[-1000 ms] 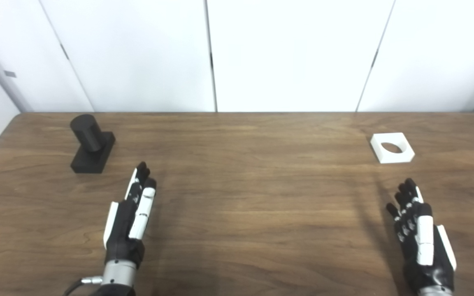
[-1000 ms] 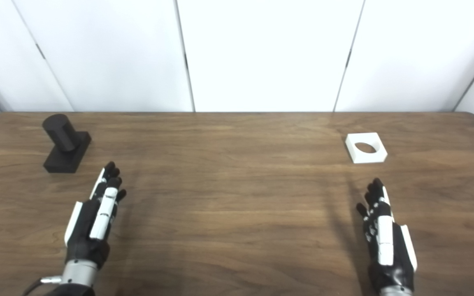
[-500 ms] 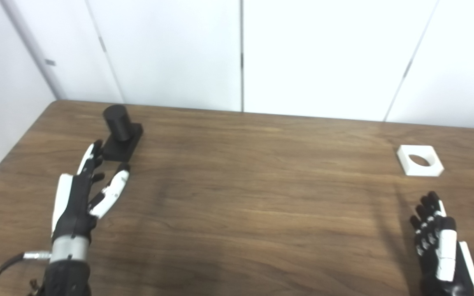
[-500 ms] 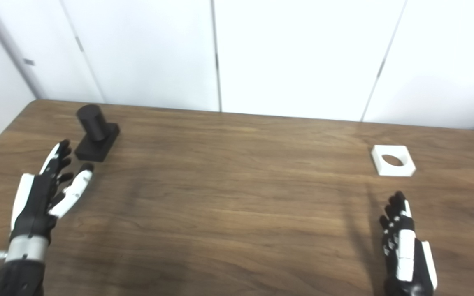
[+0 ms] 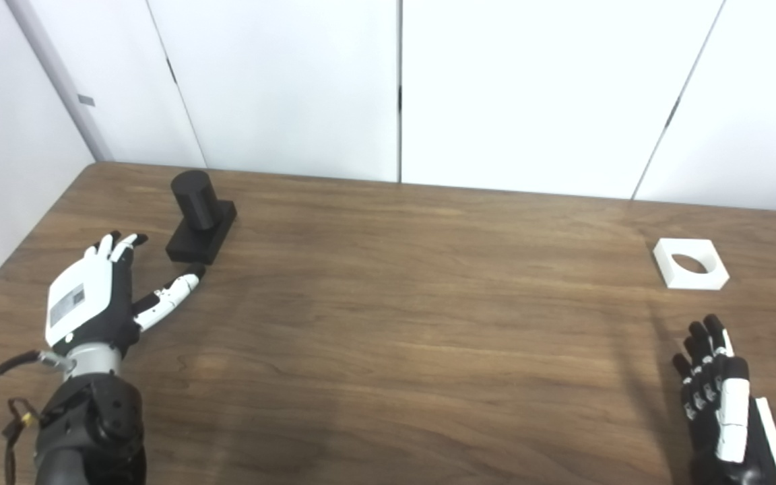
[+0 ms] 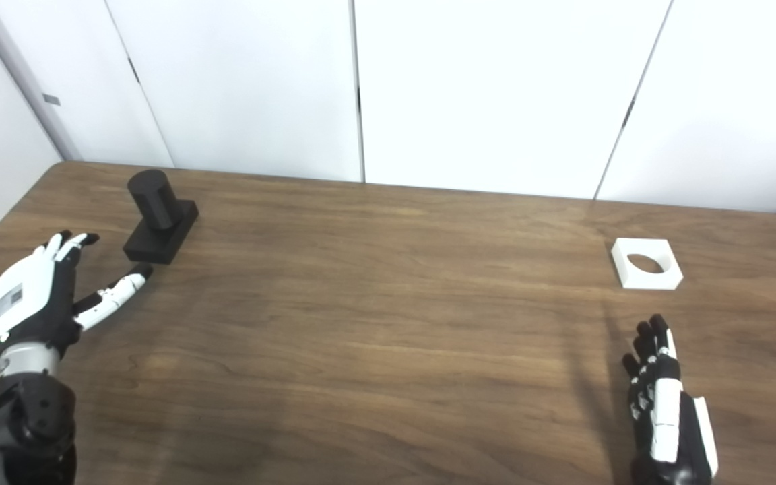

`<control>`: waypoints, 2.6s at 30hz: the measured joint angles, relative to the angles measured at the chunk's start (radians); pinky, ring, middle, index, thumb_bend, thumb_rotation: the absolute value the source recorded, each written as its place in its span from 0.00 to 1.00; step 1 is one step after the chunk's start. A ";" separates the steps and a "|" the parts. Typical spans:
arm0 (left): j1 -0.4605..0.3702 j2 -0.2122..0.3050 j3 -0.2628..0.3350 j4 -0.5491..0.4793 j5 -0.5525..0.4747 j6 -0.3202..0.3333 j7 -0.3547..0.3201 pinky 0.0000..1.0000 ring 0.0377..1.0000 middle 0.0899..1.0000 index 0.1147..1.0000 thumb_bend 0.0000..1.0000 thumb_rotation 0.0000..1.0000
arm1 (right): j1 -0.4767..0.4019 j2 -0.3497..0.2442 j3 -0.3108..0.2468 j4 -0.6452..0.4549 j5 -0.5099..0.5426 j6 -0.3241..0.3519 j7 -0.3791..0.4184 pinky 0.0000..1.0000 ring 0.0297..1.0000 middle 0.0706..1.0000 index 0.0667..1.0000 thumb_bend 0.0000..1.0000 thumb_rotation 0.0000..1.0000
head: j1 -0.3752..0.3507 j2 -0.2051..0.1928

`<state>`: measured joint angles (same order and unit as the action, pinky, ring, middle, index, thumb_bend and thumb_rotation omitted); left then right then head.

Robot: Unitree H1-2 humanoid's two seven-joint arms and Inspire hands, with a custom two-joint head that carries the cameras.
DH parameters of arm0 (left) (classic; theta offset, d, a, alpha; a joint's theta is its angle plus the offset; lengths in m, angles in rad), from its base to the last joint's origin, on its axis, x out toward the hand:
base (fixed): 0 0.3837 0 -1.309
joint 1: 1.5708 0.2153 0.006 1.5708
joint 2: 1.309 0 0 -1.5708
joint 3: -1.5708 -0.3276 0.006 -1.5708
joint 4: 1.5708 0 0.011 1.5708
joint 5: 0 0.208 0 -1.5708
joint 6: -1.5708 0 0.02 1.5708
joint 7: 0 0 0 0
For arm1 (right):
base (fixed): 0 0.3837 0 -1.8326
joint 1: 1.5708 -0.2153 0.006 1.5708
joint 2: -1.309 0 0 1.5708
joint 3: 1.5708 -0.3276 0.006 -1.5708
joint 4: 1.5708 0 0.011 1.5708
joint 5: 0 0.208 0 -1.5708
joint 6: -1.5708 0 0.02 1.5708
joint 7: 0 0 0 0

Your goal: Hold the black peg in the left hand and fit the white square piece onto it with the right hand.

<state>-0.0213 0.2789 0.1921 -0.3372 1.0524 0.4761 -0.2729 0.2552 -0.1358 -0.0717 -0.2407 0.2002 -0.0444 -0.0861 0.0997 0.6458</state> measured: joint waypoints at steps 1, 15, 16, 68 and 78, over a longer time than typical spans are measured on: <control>-0.007 0.005 -0.012 0.025 0.020 -0.001 0.009 1.00 1.00 1.00 0.87 0.82 0.80 | 0.000 0.000 0.000 0.000 -0.001 0.000 0.000 1.00 1.00 0.98 1.00 0.53 1.00 | 0.000 0.000; -0.108 0.017 -0.052 0.243 0.101 -0.002 0.045 1.00 1.00 1.00 0.87 0.83 0.83 | 0.001 0.000 0.001 -0.007 -0.007 0.011 0.000 1.00 1.00 0.98 1.00 0.53 1.00 | 0.008 0.000; -0.114 0.017 -0.054 0.257 0.101 -0.003 0.054 1.00 1.00 1.00 0.87 0.83 0.83 | 0.001 0.000 0.001 -0.007 -0.008 0.011 0.000 1.00 1.00 0.98 1.00 0.53 1.00 | 0.008 0.000; -0.351 0.016 -0.046 0.683 0.130 -0.006 0.154 0.93 0.91 0.88 0.83 0.87 0.82 | 0.002 0.000 0.003 -0.017 0.011 0.022 0.001 1.00 1.00 0.95 1.00 0.47 1.00 | -0.003 0.017; -0.386 0.002 -0.042 0.717 0.130 -0.006 0.185 0.86 0.88 0.87 0.83 0.83 0.76 | 0.003 0.000 0.005 -0.026 0.011 0.034 0.000 1.00 0.98 0.95 1.00 0.47 1.00 | -0.008 0.020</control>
<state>-0.4074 0.2806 0.1505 0.3802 1.1829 0.4697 -0.0878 0.2581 -0.1359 -0.0668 -0.2662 0.2110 -0.0108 -0.0862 0.0920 0.6657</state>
